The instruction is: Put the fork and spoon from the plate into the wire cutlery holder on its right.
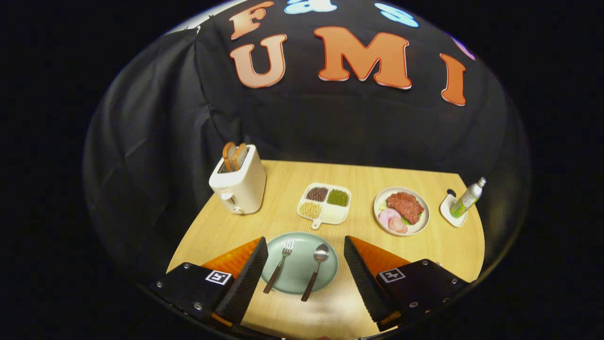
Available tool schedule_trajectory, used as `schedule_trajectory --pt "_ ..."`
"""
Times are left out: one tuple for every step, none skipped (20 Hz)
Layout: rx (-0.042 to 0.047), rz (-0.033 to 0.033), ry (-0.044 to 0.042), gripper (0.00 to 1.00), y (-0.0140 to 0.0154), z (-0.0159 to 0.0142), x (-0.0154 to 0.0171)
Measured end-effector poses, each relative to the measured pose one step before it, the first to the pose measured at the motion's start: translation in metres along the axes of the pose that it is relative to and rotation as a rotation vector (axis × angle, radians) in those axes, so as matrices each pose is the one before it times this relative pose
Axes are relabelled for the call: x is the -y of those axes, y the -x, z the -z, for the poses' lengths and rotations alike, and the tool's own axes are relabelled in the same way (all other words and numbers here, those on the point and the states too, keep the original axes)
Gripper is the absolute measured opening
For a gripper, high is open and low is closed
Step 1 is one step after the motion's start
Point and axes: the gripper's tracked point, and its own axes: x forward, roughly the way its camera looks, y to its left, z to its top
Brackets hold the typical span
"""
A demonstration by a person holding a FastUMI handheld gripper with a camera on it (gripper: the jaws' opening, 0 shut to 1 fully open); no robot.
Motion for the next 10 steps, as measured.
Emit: schedule_trajectory --pt "-0.04091 -0.00271 -0.00649 0.97 -0.00817 0.00681 -0.00017" --pt "-0.04548 0.00286 -0.00806 0.95 -0.00892 0.00884 0.00003" --pt "-0.03823 -0.00069 -0.00564 0.95 -0.01026 0.00619 0.00077" --pt "-0.04458 -0.00107 -0.00463 0.94 -0.01072 0.00692 0.00039" --pt "-0.04544 -0.01063 -0.01371 0.91 -0.00832 0.00684 -0.00175" --pt "-0.04425 -0.0018 -0.01687 0.89 -0.00983 0.00876 -0.00105" --pt "-0.04604 -0.00383 -0.01314 0.87 -0.00833 0.00663 0.00023" --pt "-0.04887 0.00259 -0.00975 0.86 -0.01016 0.00948 0.00079" --pt "-0.04671 -0.00612 -0.00442 0.84 -0.00922 0.00697 -0.00069" --pt "-0.04343 -0.00171 -0.00719 0.83 -0.01048 0.00738 -0.0006"
